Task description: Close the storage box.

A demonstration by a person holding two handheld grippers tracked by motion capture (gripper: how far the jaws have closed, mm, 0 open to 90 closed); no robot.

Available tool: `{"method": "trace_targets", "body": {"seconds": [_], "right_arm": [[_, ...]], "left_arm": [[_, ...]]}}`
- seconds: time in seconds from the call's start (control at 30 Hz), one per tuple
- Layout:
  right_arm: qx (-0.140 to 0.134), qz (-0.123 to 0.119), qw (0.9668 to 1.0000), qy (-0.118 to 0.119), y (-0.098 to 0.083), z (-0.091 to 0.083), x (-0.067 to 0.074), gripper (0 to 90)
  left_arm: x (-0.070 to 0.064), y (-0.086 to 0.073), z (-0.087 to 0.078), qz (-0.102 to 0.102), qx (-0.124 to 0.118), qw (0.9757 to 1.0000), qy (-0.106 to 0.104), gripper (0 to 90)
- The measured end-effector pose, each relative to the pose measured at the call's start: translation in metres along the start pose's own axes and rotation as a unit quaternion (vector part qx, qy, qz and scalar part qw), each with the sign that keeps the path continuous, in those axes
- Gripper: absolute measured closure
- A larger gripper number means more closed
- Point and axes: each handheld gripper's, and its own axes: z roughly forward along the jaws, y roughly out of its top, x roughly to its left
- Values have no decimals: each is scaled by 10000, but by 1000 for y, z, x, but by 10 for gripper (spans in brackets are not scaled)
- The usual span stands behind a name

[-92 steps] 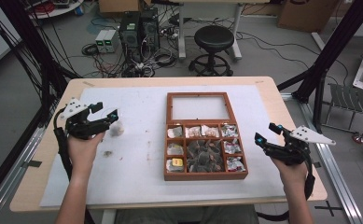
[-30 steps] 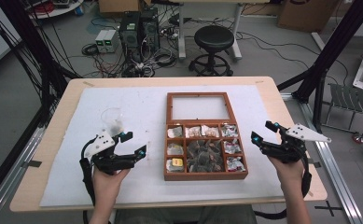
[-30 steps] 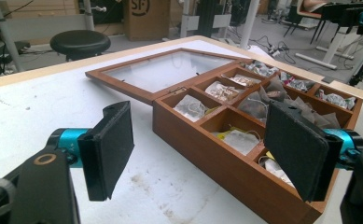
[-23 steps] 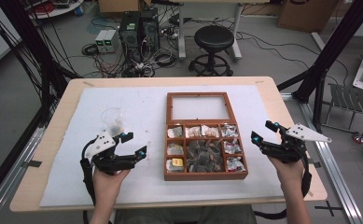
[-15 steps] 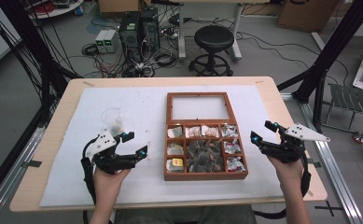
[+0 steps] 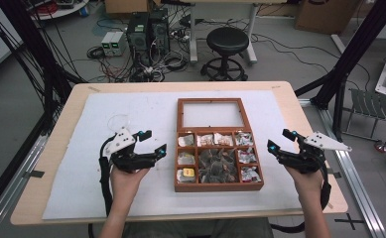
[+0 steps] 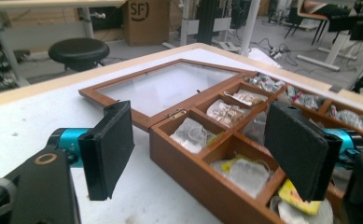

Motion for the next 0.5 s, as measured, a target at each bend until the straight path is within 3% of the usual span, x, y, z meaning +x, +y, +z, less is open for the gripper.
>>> {"method": "trace_targets", "body": {"seconds": [0.2,0.37,0.5], "right_arm": [[23,8,10000,1,-1,2,-1,257],[31,-18,10000,18,-1,4,0,257],[34,-19,10000,46,0,6,1,257]], "left_arm": [[14,4,20,-428,43,9991,43,270],[23,8,38,-715,210,9972,-71,305],[35,10,54,-1010,370,9942,-29,311]]}}
